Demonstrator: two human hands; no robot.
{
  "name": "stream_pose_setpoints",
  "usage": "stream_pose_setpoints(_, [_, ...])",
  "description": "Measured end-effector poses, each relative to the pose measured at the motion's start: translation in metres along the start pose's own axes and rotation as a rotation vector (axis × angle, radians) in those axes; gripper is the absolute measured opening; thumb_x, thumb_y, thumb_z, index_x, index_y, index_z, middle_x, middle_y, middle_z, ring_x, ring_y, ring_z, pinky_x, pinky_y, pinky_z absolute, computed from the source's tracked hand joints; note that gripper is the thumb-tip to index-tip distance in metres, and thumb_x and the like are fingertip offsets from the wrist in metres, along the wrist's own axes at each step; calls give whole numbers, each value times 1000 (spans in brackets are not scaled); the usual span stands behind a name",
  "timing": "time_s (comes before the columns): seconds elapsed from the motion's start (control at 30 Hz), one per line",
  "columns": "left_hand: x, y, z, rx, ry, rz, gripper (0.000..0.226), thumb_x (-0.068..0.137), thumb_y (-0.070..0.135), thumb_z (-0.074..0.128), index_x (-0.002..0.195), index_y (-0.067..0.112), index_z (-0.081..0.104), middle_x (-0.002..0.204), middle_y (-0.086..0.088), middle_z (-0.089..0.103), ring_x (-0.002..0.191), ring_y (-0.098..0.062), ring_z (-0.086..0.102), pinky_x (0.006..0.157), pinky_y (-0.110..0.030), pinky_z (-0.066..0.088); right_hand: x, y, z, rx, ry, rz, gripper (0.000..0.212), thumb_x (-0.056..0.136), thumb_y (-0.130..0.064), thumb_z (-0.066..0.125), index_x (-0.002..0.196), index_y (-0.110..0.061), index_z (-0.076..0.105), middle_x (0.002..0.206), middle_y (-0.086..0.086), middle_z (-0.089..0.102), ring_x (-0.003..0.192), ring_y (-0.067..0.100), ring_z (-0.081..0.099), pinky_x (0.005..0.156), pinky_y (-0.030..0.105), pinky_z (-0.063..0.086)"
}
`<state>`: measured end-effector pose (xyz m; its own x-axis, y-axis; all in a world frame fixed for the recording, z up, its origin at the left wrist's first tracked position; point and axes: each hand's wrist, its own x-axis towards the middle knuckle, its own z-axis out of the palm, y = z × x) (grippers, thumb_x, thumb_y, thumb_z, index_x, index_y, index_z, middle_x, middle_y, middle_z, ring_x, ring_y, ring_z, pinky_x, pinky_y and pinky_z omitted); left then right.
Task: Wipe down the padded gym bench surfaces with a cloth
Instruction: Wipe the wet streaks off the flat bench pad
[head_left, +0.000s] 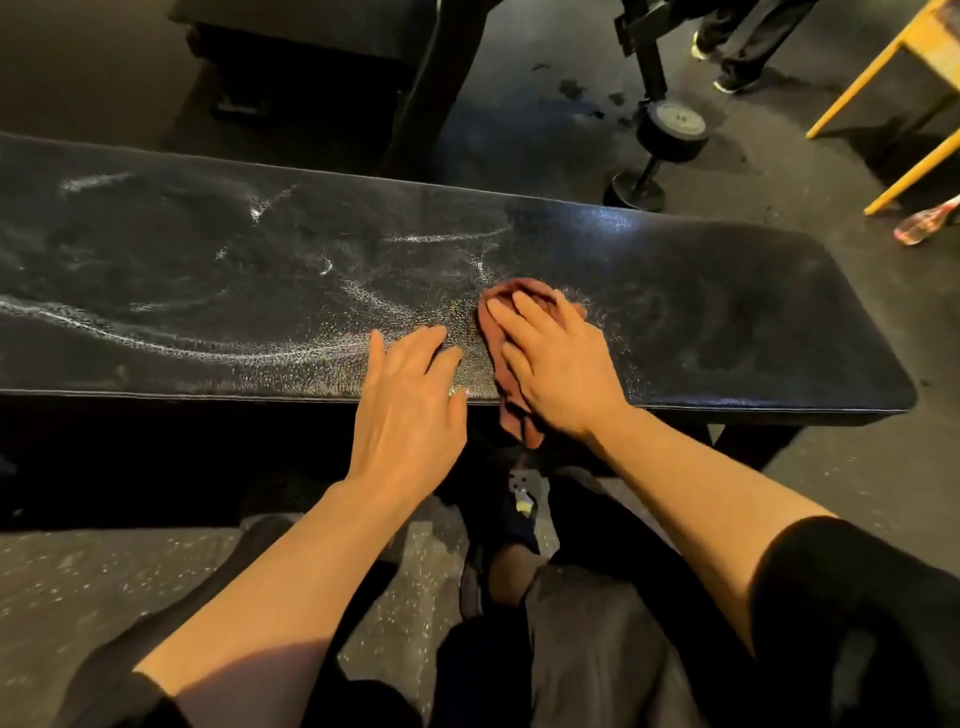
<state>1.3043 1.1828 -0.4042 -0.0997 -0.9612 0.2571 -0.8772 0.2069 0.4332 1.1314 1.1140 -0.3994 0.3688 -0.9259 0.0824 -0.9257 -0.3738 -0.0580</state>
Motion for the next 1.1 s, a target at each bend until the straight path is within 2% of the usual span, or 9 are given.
stream_pose_setpoints(0.13, [1,-5,0,-25,7,-15,37,87,13,64,124,9,60,136,-9,51,131,-24,40,117,-47,4,52,17,16,-140,-123,148,60,95,-42,3,150,-25,21,155,3,26,143,30,17,116,52,11])
stream_pose_setpoints(0.23, [7,-4,1,-37,12,-36,36,87,13,63,122,8,60,136,-10,51,131,-25,40,117,-49,6,38,-7,18,-78,-134,125,65,91,-43,-5,147,-24,22,153,6,30,140,37,22,109,54,21])
stream_pose_setpoints(0.4, [12,3,8,-26,-15,-16,41,88,15,62,127,10,57,138,-8,49,133,-24,39,117,-47,5,-24,-9,-7,-77,-105,-131,57,98,-40,16,146,-16,34,150,11,36,133,39,34,108,53,28])
stream_pose_setpoints(0.53, [10,3,9,-23,-21,4,42,90,18,61,131,11,55,138,-7,50,132,-25,40,117,-43,0,-2,50,-12,-163,-148,237,55,98,-41,15,149,-23,25,157,4,22,142,34,21,113,56,12])
stream_pose_setpoints(0.6, [10,3,9,-13,-20,0,42,90,17,61,131,10,55,137,-8,50,132,-25,40,116,-43,0,8,47,-7,-255,-142,275,60,96,-38,7,146,-16,33,153,10,27,142,34,19,113,58,12])
stream_pose_setpoints(0.7, [13,6,11,-9,-21,3,43,86,14,64,128,8,57,134,-10,52,129,-26,43,117,-48,6,11,1,3,-241,-113,144,70,92,-39,-2,144,-12,36,150,15,32,141,37,20,112,55,15])
stream_pose_setpoints(0.87, [16,5,10,-20,-15,12,41,85,14,65,124,8,58,131,-8,53,127,-25,45,117,-48,5,-22,-12,-10,-115,-45,-112,58,97,-42,24,140,-9,44,142,15,45,129,36,36,107,46,28])
stream_pose_setpoints(1.0, [23,-5,5,12,-15,24,40,88,20,64,125,7,58,131,-9,54,127,-26,45,117,-47,4,16,42,-9,-203,-113,150,72,90,-43,5,138,-5,43,142,16,43,130,34,36,108,50,27])
stream_pose_setpoints(1.1, [32,-15,1,34,-4,3,41,88,21,63,126,7,57,133,-9,53,129,-26,43,118,-49,6,41,26,0,-245,-88,219,72,88,-35,1,133,-4,48,136,18,47,126,38,40,102,56,31])
